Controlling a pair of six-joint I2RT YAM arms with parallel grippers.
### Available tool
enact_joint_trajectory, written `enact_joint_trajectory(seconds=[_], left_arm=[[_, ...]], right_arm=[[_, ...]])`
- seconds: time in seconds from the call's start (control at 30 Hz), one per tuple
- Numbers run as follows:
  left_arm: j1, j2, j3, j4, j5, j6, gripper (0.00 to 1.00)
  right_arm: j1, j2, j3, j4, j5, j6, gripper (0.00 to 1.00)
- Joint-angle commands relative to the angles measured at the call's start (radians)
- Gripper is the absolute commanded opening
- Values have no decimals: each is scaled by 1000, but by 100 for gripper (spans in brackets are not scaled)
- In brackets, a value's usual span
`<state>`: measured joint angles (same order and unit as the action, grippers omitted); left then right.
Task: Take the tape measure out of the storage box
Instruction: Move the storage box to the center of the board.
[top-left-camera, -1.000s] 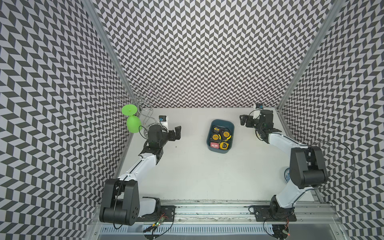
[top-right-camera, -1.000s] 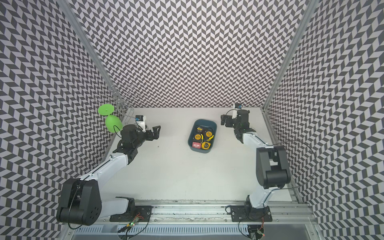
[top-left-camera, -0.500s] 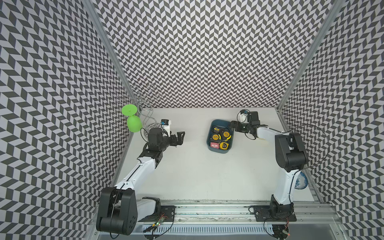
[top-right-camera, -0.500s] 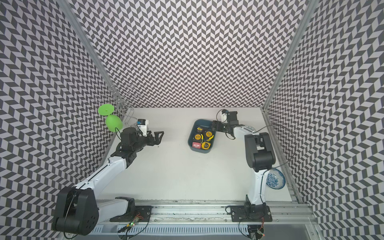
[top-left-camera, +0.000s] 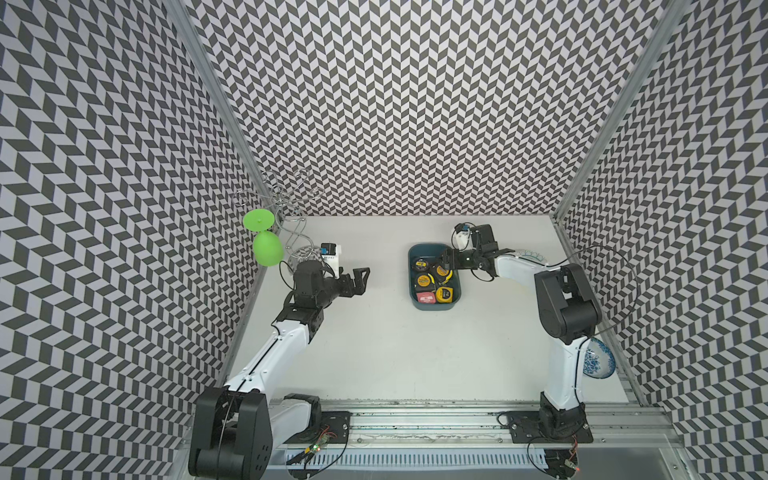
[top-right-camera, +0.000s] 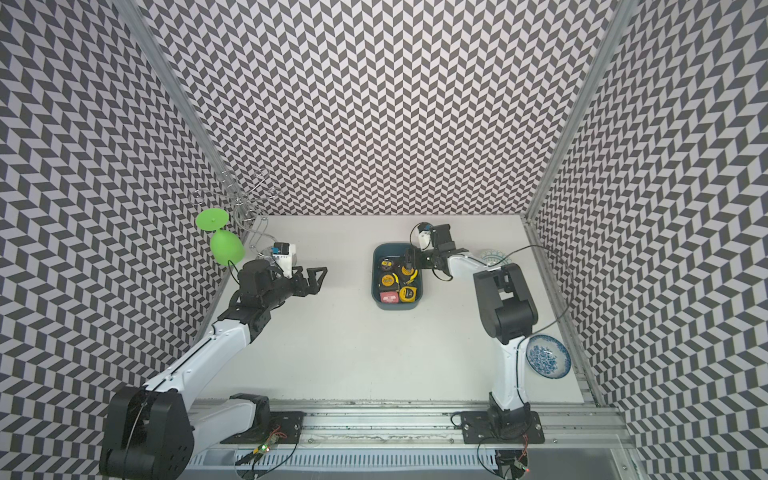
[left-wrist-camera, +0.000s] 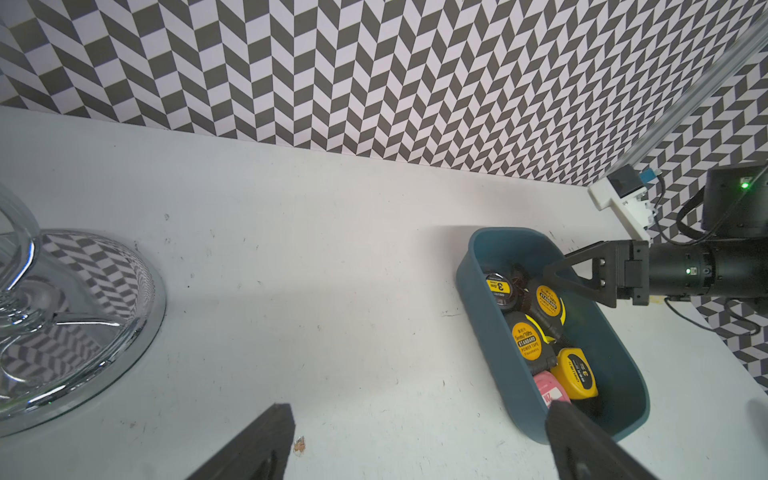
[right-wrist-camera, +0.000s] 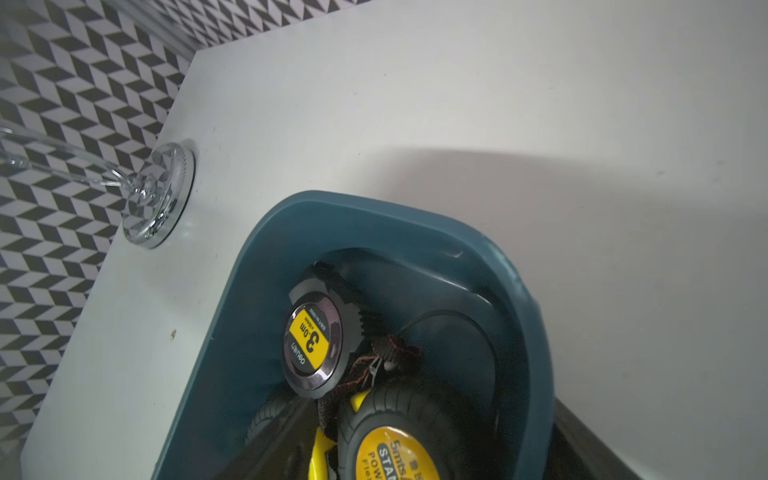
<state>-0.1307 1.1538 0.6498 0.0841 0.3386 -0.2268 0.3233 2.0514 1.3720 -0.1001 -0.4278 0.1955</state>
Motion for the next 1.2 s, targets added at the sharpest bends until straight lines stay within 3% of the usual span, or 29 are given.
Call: enact_joint_trajectory(seconds=[0.0,0.23,0.77,0.9,1.03,1.17], left_arm=[[-3,-33,-22,-12,9,-21,100],[-3,-76,-30,-55,-13,-30,100],[-9,-156,-97,-86,-29,-65,100],[-26,-141,-89,-94,-32,-59,100],[-88,-85,-23,-138,-49,-31,100],[-175,25,100,-240,-93,13,100]], right_arm=[[62,27,33,-14,-55,-33,81],[161,21,18,-29,-82,-26,80],[327,-48,-84,14,-174,131,81],[329,-89,-109,16,-134,156,86],[293,-169,-135,-28,-39,159,100],[231,-262,-181,-65,3,165,100]])
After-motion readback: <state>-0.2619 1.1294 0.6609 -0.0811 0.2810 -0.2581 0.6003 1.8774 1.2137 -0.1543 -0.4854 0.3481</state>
